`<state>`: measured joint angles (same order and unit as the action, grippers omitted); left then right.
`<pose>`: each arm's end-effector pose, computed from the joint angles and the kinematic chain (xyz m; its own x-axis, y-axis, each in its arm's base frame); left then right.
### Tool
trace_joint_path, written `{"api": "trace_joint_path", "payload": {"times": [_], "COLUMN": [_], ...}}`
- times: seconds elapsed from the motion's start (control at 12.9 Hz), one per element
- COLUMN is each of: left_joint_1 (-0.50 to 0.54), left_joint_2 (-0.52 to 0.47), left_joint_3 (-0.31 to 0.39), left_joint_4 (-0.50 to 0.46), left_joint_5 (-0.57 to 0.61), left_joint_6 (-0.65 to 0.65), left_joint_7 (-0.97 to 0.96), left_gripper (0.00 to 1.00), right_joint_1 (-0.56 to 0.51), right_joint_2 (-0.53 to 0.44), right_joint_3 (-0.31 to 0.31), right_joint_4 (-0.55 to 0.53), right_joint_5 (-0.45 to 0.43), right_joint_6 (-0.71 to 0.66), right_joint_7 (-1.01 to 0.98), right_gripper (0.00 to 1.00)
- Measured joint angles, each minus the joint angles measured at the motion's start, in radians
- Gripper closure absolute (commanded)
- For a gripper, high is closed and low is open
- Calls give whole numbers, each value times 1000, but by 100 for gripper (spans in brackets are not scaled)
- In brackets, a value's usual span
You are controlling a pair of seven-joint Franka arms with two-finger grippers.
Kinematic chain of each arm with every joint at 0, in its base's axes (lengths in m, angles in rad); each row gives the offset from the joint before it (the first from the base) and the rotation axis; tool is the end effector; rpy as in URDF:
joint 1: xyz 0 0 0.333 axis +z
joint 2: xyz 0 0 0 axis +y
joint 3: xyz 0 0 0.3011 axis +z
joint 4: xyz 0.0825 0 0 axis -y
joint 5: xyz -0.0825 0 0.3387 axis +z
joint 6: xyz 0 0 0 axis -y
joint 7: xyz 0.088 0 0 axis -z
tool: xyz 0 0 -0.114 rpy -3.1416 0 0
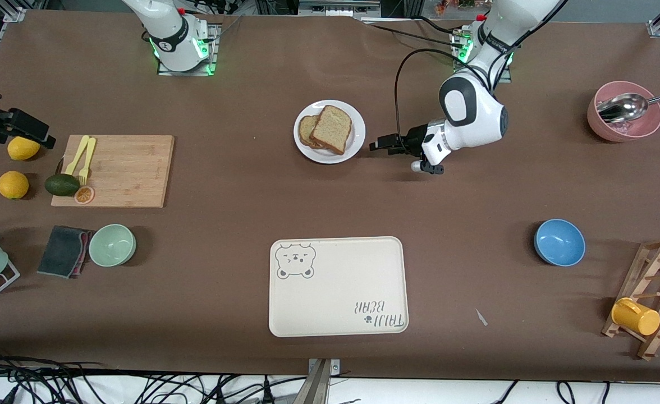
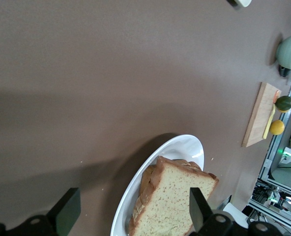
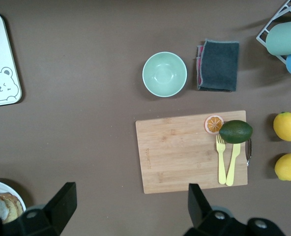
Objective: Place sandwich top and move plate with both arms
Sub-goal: 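Grip the white plate rim with the left gripper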
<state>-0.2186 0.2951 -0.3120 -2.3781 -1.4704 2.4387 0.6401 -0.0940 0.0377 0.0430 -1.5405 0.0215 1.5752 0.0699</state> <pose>0.3902 -0.2425 0.2107 0.9773 0.0565 -0.2040 0.1911 -0.6498 0.7357 0.5202 -0.0245 0.5966 0.9927 -0.1207 -0.0046 -0.1208 -0.9924 -0.0228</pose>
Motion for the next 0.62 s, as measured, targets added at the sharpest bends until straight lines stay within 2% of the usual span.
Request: {"api": "trace_joint_path", "payload": {"times": [0.39, 0.62], "left_joint_1": [0, -29], "left_joint_2": [2, 10], "left_joint_3": [-36, -55], "left_joint_4": [-53, -79], "left_joint_5": [-126, -279], "left_joint_6": [0, 0], "left_joint_7": [164, 284], "left_gripper": [3, 3], "right_joint_1": [6, 5], "right_joint_2": [-9, -5], "right_joint_3": [8, 4], "right_joint_4": [3, 3], "right_joint_5": [0, 0], "right_joint_6": [30, 33], "right_joint_7": [1, 1], "right_gripper": [0, 0]}}
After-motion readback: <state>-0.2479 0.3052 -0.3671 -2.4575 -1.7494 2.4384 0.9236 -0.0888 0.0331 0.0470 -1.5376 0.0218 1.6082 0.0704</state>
